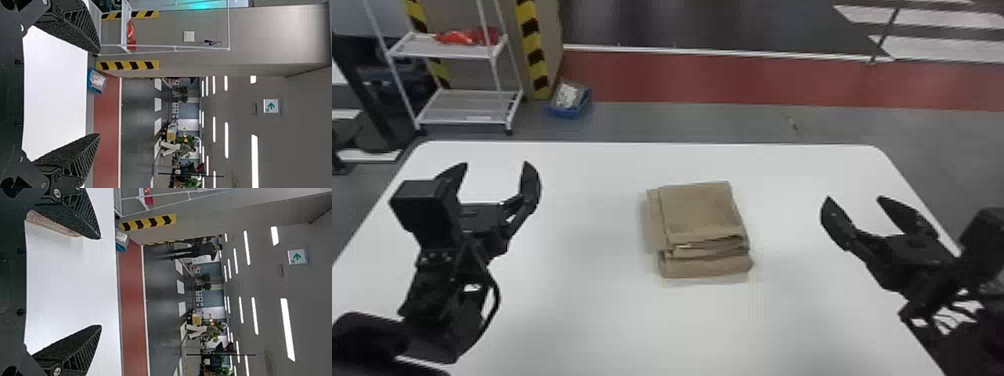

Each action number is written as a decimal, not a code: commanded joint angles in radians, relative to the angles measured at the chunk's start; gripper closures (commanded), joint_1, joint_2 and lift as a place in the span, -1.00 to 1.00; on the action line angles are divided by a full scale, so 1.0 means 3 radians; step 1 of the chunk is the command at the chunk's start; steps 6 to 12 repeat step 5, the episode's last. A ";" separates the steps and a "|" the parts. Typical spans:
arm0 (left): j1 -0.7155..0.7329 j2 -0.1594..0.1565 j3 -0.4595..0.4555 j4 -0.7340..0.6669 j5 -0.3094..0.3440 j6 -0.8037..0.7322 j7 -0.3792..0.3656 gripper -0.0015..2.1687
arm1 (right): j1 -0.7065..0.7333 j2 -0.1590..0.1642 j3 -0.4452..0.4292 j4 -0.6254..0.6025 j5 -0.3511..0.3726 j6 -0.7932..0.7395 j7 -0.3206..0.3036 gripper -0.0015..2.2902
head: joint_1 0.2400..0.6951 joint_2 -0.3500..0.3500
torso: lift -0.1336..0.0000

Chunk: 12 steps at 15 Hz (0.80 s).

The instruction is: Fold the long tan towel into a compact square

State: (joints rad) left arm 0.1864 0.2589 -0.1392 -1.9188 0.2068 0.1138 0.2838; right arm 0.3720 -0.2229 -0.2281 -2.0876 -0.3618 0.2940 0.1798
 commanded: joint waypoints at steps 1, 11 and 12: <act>0.0013 0.0006 0.0014 -0.0006 0.0006 -0.0003 0.0000 -0.86 | 0.0008 -0.0004 -0.0002 -0.0016 -0.0001 0.0000 -0.0001 -0.93 | 1.00 -0.21 | -0.86; 0.0054 0.0022 0.0050 -0.0047 0.0006 0.0007 0.0000 -0.86 | 0.0023 -0.0009 -0.0022 -0.0042 0.0004 0.0000 -0.0006 -0.93 | 1.00 -0.19 | -0.86; 0.0054 0.0022 0.0050 -0.0047 0.0006 0.0007 0.0000 -0.86 | 0.0023 -0.0009 -0.0022 -0.0042 0.0004 0.0000 -0.0006 -0.93 | 1.00 -0.19 | -0.86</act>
